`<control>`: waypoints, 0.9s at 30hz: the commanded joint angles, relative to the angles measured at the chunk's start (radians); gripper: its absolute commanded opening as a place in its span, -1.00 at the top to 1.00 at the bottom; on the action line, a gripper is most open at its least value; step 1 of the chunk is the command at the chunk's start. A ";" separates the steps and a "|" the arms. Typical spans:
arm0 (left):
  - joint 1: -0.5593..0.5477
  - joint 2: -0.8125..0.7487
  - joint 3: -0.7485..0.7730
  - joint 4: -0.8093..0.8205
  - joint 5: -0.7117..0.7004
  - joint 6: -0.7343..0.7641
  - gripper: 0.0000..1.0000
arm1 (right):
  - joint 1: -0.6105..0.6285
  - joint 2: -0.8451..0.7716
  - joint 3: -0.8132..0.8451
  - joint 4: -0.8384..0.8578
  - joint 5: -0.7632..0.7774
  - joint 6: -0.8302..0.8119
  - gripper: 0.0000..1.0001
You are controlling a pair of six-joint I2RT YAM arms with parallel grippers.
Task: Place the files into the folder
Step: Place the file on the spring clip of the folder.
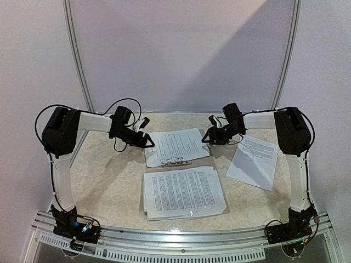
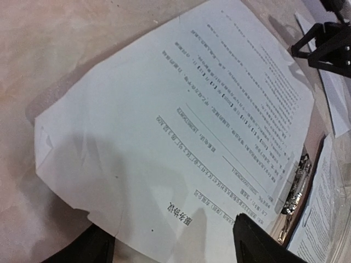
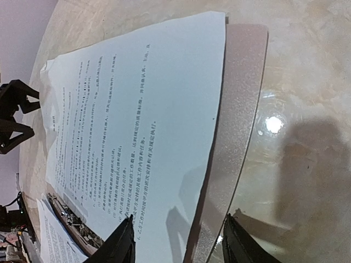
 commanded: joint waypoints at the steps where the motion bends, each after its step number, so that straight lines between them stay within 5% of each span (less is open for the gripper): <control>1: -0.001 -0.016 0.030 -0.025 -0.076 0.048 -0.45 | -0.004 -0.011 0.008 -0.037 0.012 0.008 0.05; 10: -0.015 0.065 0.102 -0.043 -0.067 0.053 0.04 | 0.001 -0.033 -0.067 -0.030 0.002 0.033 0.35; 21: -0.026 0.044 0.092 -0.061 -0.087 0.073 0.06 | 0.000 -0.117 -0.169 0.007 -0.006 0.049 0.56; 27: -0.025 0.029 0.097 -0.054 -0.136 0.095 -0.06 | 0.000 -0.121 -0.184 0.009 -0.027 0.063 0.86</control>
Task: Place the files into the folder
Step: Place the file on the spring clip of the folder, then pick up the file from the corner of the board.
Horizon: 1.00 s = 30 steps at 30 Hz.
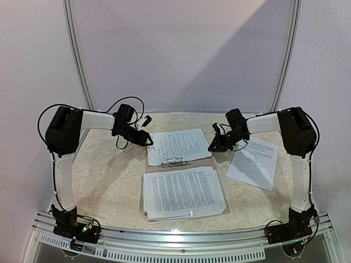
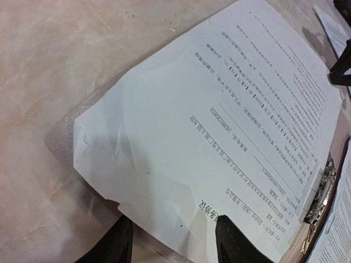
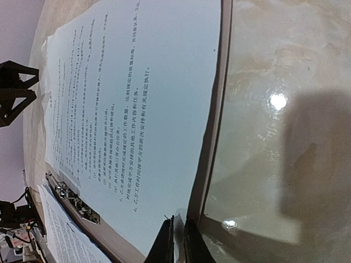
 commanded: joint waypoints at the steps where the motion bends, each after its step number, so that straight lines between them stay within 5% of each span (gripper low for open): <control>1: -0.011 -0.013 0.015 -0.009 -0.038 0.025 -0.08 | 0.000 -0.045 -0.030 0.007 -0.022 0.013 0.89; 12: -0.009 -0.037 -0.007 -0.018 -0.048 0.044 -0.15 | -0.001 -0.054 -0.035 -0.015 -0.018 0.012 0.86; 18: 0.003 -0.086 0.009 -0.003 -0.174 0.070 -0.18 | 0.000 -0.105 0.005 -0.116 0.069 -0.007 0.39; 23: -0.002 -0.193 0.013 0.020 -0.306 0.137 -0.28 | -0.022 -0.240 0.042 -0.297 0.298 -0.081 0.04; 26: -0.048 -0.264 0.010 0.023 -0.343 0.219 -0.33 | -0.084 -0.360 -0.076 -0.363 0.449 -0.092 -0.07; 30: -0.223 -0.302 0.053 -0.032 -0.462 0.394 -0.50 | -0.258 -0.532 -0.340 -0.315 0.436 -0.056 -0.21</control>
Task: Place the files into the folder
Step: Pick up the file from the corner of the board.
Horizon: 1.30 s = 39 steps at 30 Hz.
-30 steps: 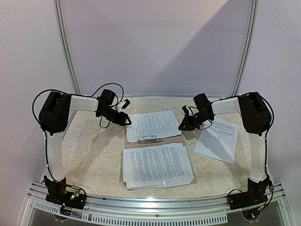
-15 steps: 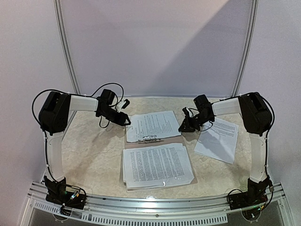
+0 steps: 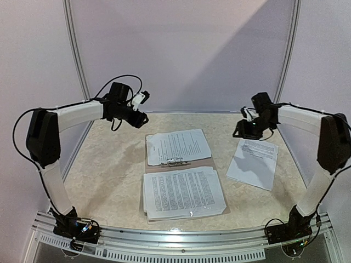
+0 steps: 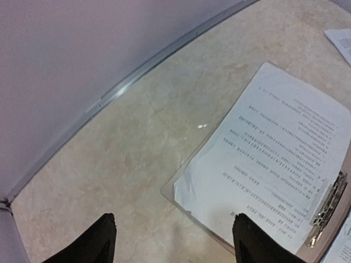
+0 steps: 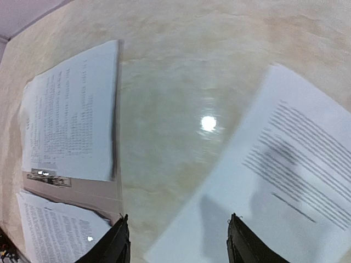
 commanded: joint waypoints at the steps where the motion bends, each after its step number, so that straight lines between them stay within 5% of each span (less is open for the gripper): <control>1: -0.233 -0.028 0.067 -0.054 -0.181 0.232 -0.52 | -0.220 -0.164 -0.281 -0.035 0.097 0.022 -0.23; 6: -0.477 0.102 0.229 -0.148 -0.254 0.321 -0.55 | -0.459 -0.298 -0.504 0.139 -0.011 0.059 -0.22; 15: -0.744 0.489 0.670 -0.169 -0.391 0.435 -0.56 | -0.583 -0.233 -0.575 0.356 -0.078 0.087 0.17; 26: -0.821 0.678 0.684 0.037 -0.478 0.478 -0.64 | -0.607 -0.098 -0.565 0.465 -0.212 0.077 0.27; 39: -0.839 0.711 0.665 0.051 -0.479 0.534 -0.71 | -0.607 -0.105 -0.587 0.514 -0.281 0.087 0.42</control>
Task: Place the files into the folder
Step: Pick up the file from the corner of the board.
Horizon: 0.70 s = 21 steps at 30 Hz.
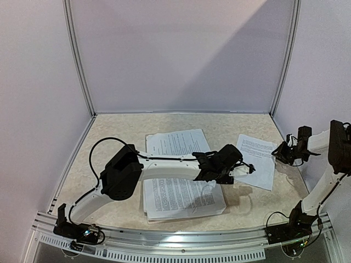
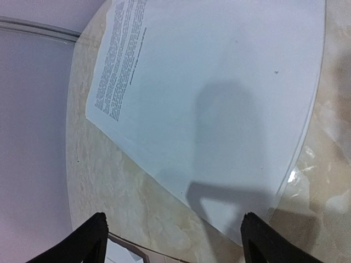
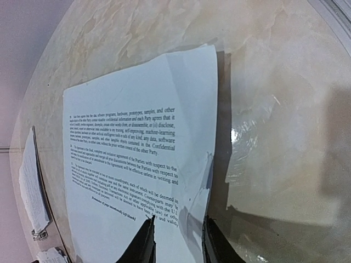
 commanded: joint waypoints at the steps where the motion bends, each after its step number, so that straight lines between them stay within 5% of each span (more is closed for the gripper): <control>1: -0.019 0.023 -0.002 0.002 0.010 0.046 -0.72 | -0.003 -0.001 -0.017 0.031 -0.036 0.002 0.42; 21: -0.041 0.078 0.020 0.010 -0.055 0.146 -0.74 | -0.004 -0.004 -0.113 0.212 -0.294 0.095 0.60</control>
